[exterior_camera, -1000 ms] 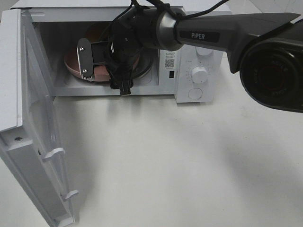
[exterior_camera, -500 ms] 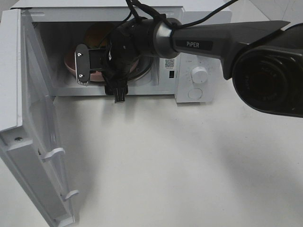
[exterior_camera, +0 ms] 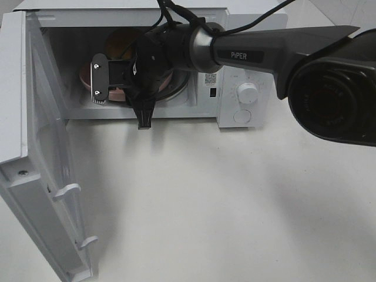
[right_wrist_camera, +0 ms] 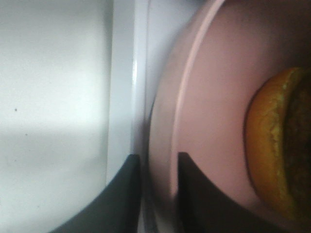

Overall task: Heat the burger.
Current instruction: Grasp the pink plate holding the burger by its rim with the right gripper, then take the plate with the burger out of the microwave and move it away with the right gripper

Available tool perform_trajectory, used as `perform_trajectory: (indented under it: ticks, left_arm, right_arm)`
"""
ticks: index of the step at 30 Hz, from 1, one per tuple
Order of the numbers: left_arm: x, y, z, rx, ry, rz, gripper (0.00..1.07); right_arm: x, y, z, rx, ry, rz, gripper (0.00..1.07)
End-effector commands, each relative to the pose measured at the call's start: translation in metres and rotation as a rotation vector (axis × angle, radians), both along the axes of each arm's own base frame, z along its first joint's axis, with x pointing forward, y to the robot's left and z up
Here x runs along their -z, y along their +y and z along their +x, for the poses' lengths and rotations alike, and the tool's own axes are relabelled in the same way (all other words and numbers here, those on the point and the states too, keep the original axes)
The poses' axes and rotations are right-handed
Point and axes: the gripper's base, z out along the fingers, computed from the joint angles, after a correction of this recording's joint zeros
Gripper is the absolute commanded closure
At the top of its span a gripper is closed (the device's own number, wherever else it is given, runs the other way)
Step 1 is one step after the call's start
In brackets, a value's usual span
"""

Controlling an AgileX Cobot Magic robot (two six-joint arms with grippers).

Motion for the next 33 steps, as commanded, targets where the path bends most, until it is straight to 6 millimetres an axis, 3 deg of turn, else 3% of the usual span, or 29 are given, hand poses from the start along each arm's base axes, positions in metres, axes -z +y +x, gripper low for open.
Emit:
perform_trajectory:
  ticks: [1, 2, 14, 22, 33]
  left_arm:
    - [0.0, -0.001, 0.0, 0.002, -0.012, -0.005, 0.09]
    - [0.0, -0.001, 0.0, 0.002, -0.012, -0.005, 0.09]
    - [0.0, -0.001, 0.0, 0.002, -0.012, -0.005, 0.09]
    - [0.0, -0.001, 0.0, 0.002, -0.012, -0.005, 0.09]
    - [0.0, -0.001, 0.0, 0.002, -0.012, -0.005, 0.09]
  right_arm:
    - [-0.003, 0.002, 0.0, 0.009, -0.008, 0.03, 0.99]
    - [-0.004, 0.003, 0.001, 0.013, -0.006, 0.046, 1.07]
    - [-0.006, 0.01, -0.001, 0.0, -0.018, 0.101, 1.07]
    - [-0.003, 0.018, -0.014, -0.109, 0.012, 0.021, 1.07]
    - [-0.027, 0.017, -0.02, -0.123, -0.016, -0.009, 1.07]
